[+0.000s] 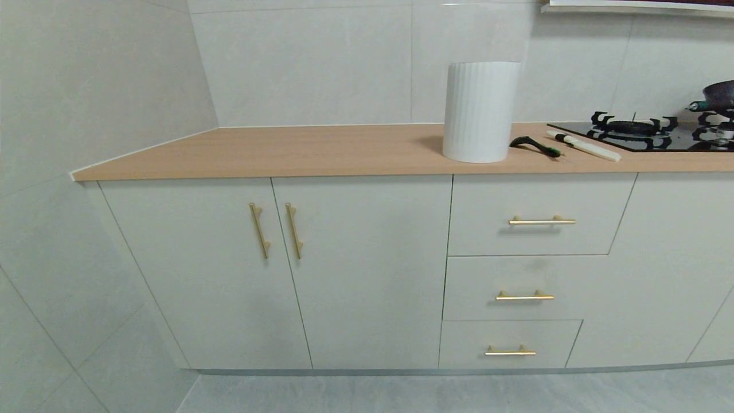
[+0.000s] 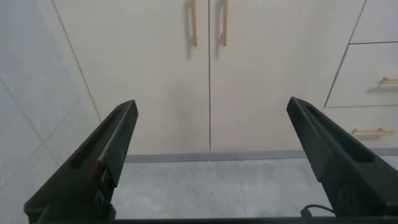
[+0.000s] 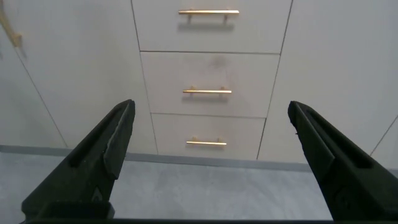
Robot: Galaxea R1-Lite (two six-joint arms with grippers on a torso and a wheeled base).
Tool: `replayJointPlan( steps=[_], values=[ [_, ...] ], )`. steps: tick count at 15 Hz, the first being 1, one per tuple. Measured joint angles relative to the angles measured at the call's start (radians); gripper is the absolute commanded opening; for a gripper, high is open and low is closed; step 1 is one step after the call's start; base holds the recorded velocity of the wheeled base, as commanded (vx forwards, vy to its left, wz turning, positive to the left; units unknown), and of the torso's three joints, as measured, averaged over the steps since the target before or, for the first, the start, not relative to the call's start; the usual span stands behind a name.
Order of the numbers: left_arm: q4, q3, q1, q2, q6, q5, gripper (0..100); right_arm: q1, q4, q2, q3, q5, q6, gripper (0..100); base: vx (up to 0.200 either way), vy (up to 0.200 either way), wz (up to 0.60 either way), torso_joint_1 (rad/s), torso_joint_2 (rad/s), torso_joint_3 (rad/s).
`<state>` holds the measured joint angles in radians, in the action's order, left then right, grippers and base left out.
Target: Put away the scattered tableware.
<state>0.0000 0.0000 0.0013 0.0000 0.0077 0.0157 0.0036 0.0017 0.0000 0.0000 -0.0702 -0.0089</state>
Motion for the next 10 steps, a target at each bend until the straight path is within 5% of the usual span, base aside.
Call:
replayJointPlan(
  steps=[2, 10],
  values=[
    [0.0, 0.0, 0.001, 0.0, 0.0, 0.0, 100, 0.001, 0.0, 0.0, 0.0, 0.001, 0.0, 100, 0.0, 0.0, 0.0, 0.0, 0.0, 0.0],
    [0.0, 0.0, 0.001, 0.0, 0.0, 0.0, 100, 0.001, 0.0, -0.001, 0.0, 0.001, 0.0, 100, 0.2, 0.0, 0.0, 0.003, 0.0, 0.001]
  ],
)
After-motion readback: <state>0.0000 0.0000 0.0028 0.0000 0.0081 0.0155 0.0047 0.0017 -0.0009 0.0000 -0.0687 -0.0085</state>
